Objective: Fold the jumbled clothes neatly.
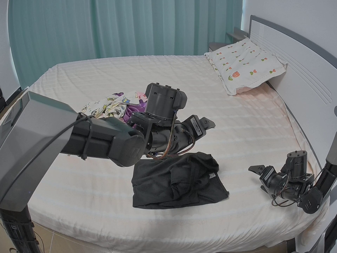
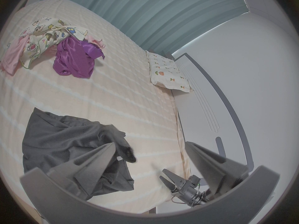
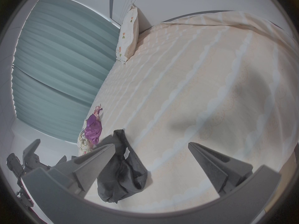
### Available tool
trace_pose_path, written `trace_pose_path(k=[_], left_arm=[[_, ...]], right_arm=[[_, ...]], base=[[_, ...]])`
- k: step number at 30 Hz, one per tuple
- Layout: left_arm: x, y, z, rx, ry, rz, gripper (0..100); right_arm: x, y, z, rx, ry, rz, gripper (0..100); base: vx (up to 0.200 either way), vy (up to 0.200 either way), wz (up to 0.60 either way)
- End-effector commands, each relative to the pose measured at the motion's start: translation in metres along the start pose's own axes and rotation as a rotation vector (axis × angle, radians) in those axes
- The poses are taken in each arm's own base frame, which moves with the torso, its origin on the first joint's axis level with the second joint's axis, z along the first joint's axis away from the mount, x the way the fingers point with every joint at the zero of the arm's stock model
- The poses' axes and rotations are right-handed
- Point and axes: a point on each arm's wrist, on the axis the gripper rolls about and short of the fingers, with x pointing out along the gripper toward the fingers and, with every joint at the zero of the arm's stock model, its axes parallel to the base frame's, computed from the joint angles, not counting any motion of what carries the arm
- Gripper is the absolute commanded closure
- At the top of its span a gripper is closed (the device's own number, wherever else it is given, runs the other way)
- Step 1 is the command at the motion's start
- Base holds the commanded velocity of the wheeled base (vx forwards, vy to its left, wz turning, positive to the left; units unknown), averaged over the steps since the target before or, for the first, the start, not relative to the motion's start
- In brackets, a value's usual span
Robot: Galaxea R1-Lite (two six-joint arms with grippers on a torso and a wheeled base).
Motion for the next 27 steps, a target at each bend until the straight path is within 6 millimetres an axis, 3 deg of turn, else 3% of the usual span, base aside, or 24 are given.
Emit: trace_pose_path(k=[1, 5, 7, 12, 18, 21, 23, 26, 27], left_arm=[[0.000, 0.001, 0.002, -0.002, -0.011, 0.006, 0], [-0.001, 0.005, 0.003, -0.027, -0.017, 0.028, 0], [-0.003, 0.016, 0.008, -0.074, -0.040, 0.067, 0], [-0.032, 0.058, 0.015, -0.146, -0.037, 0.180, 0], [-0.079, 0.123, -0.001, -0.247, -0.031, 0.303, 0], [-0.092, 0.138, -0.007, -0.270, -0.037, 0.287, 0], [-0.113, 0.154, -0.018, -0.283, -0.071, 0.260, 0], [-0.115, 0.155, -0.020, -0.283, -0.072, 0.261, 0], [-0.128, 0.166, -0.036, -0.293, -0.066, 0.274, 0]], right_arm=[[0.001, -0.001, -0.001, -0.001, 0.004, -0.004, 0], [0.001, -0.001, -0.001, -0.001, 0.005, -0.005, 0], [0.001, -0.001, -0.001, 0.001, 0.005, -0.005, 0], [-0.001, -0.001, -0.001, 0.000, 0.006, -0.002, 0], [0.002, -0.005, -0.005, 0.001, 0.023, -0.022, 0], [0.005, -0.008, -0.006, 0.001, 0.030, -0.038, 0], [0.005, -0.009, -0.007, 0.001, 0.029, -0.033, 0], [0.005, -0.009, -0.007, 0.001, 0.027, -0.031, 0], [0.005, -0.010, -0.008, -0.001, 0.009, -0.004, 0]], base=[[0.000, 0.000, 0.00], [0.000, 0.000, 0.00], [0.000, 0.000, 0.00], [0.000, 0.000, 0.00], [0.000, 0.000, 0.00], [0.000, 0.000, 0.00], [-0.100, 0.000, 0.00], [-0.133, 0.000, 0.00], [0.000, 0.000, 0.00]])
